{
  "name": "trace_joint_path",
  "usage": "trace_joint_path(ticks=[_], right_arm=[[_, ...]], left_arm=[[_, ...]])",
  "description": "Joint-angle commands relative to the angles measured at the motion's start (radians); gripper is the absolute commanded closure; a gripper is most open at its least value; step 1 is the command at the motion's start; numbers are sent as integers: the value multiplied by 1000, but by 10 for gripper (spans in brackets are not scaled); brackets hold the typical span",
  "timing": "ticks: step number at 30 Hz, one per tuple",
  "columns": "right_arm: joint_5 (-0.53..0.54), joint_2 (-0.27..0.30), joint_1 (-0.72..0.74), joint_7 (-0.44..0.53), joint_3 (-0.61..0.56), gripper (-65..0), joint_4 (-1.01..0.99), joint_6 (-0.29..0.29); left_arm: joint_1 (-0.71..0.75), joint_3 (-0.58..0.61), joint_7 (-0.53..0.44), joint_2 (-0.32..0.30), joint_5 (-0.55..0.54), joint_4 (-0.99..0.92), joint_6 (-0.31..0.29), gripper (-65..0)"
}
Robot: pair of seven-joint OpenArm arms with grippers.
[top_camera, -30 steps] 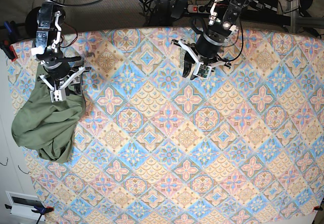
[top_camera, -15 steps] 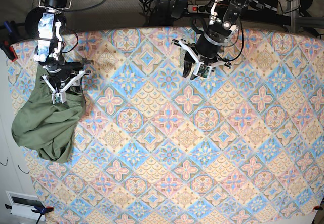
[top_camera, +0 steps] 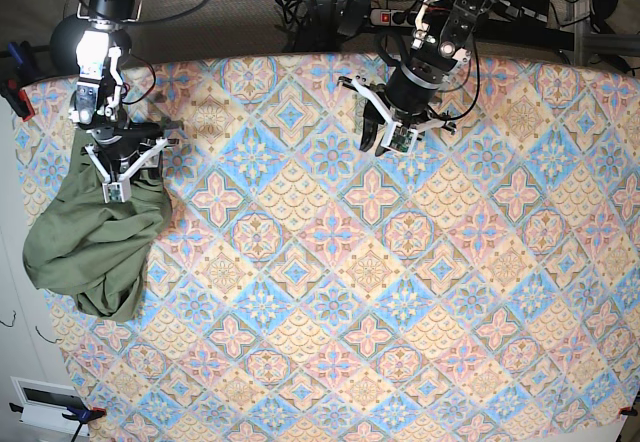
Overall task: Layout the t-shirt on the table in an organized manner, then fold the t-shirt properly
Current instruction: 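Lower the t-shirt with the right gripper and release it, then regrasp the bunched t-shirt with the right gripper and pull it inward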
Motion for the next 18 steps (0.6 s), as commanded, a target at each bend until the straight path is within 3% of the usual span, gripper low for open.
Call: trace_joint_path(ticks=[1, 6, 13, 18], right_arm=[[10, 14, 10, 16, 6, -237, 13, 1], [10, 13, 10, 16, 4, -231, 13, 1], [15, -26, 12, 16, -89, -23, 44, 6], [15, -24, 32, 16, -224, -9, 180, 6]], left_arm=[[-2, -1, -21, 0, -6, 18, -1, -132], [-2, -1, -21, 0, -6, 18, -1, -132], [-2, -1, -21, 0, -8, 18, -1, -132], [-2, -3, -21, -1, -1, 20, -1, -132]])
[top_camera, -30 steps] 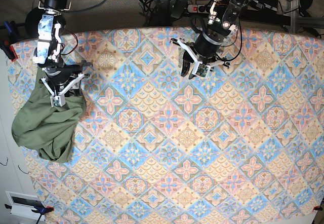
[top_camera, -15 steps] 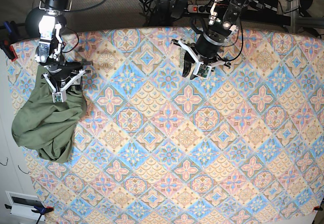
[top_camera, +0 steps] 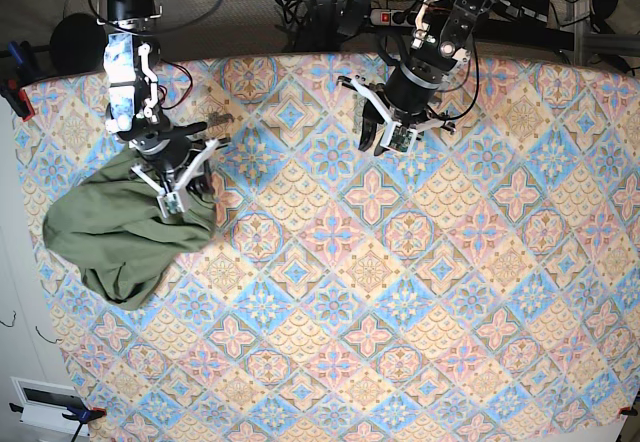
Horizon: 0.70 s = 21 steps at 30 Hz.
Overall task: Layout the t-shirt on the table in an organized manner, then fold the t-shirt properly
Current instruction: 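Regrasp the bunched t-shirt with the right gripper and pull it inward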
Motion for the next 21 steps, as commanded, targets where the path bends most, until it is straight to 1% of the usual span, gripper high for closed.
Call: trace_joint_path(ticks=[1, 4, 6, 8, 10, 12, 16, 19, 21], right_arm=[[13, 9, 14, 27, -19, -9, 57, 3], [14, 9, 14, 22, -98, -8, 173, 3], [14, 9, 16, 21, -164, -8, 228, 3], [14, 6, 48, 21, -227, -8, 259, 3], [16, 5, 83, 25, -292, -8, 267, 3], [22, -21, 122, 27, -339, -8, 265, 3], [83, -75, 194, 33, -361, -11, 262, 3], [99, -92, 221, 56, -358, -11, 259, 3], [94, -92, 221, 59, -358, -11, 245, 3]], left_arm=[[0, -2, -22, -3, 5, 20, 0, -132], [10, -2, -23, -37, -3, 23, 0, -132], [18, -7, -23, -43, 2, 23, 0, -132], [21, -9, -23, -44, 3, 25, 0, -132], [32, -9, -23, -66, 3, 35, 0, -132], [53, -7, -28, -89, 2, 54, 0, -132], [90, -5, -26, -121, 5, 107, 0, -132], [103, -2, -26, -145, 5, 112, 0, -132], [106, -2, -26, -155, 5, 112, 0, -133]])
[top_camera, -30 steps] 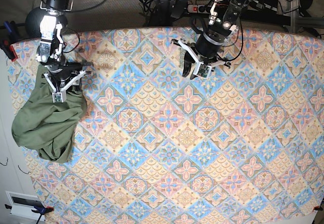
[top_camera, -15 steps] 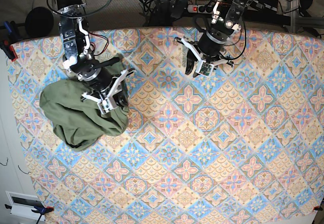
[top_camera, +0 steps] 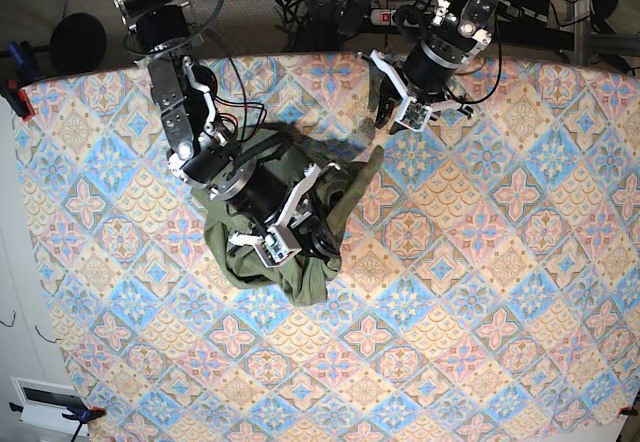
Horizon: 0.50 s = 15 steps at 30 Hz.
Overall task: Layout the t-shirt on the table in an organized manner, then fold the t-shirt properly
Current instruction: 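Regrasp the bunched t-shirt with the right gripper and pull it inward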
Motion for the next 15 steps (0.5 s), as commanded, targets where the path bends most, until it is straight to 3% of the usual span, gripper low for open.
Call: trace_joint_path(ticks=[1, 10, 15], right_arm=[[7, 2, 7, 14, 3, -11, 7, 6], [7, 5, -17, 11, 4, -15, -1, 6], [6, 8, -45, 11, 3, -117, -4, 6]], left_arm=[[2, -2, -23, -14, 1, 20, 3, -134], [2, -1, -21, -26, 1, 23, 3, -136], [2, -9, -19, -37, 1, 23, 6, -137]])
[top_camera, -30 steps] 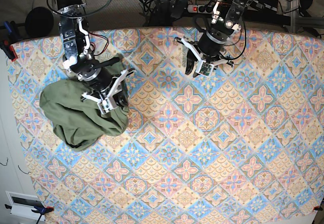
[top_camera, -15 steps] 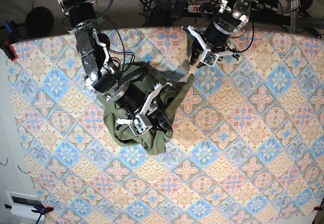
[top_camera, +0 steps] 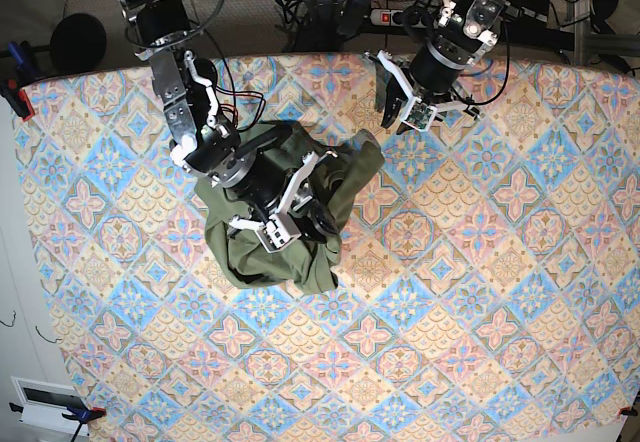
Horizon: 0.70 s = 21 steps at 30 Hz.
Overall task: Layout the t-shirt on the table in an organized manner, then fold the t-shirt properly
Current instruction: 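Regrasp the bunched t-shirt with the right gripper and pull it inward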
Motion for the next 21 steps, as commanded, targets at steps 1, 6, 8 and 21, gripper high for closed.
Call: trace_joint_path(ticks=[1, 6, 8, 21], right_arm=[[13, 2, 1, 21, 5, -138, 20, 6], [11, 2, -10, 22, 7, -177, 21, 1], [11, 2, -12, 22, 7, -177, 21, 1], [11, 2, -13, 24, 59, -177, 23, 1]], left_arm=[[2, -7, -19, -5, -1, 23, 5, -137], [0, -7, -19, -5, -1, 23, 7, -137], [0, -16, -19, -5, -1, 23, 17, -138], [-53, -191, -19, -5, -193, -55, 91, -337]])
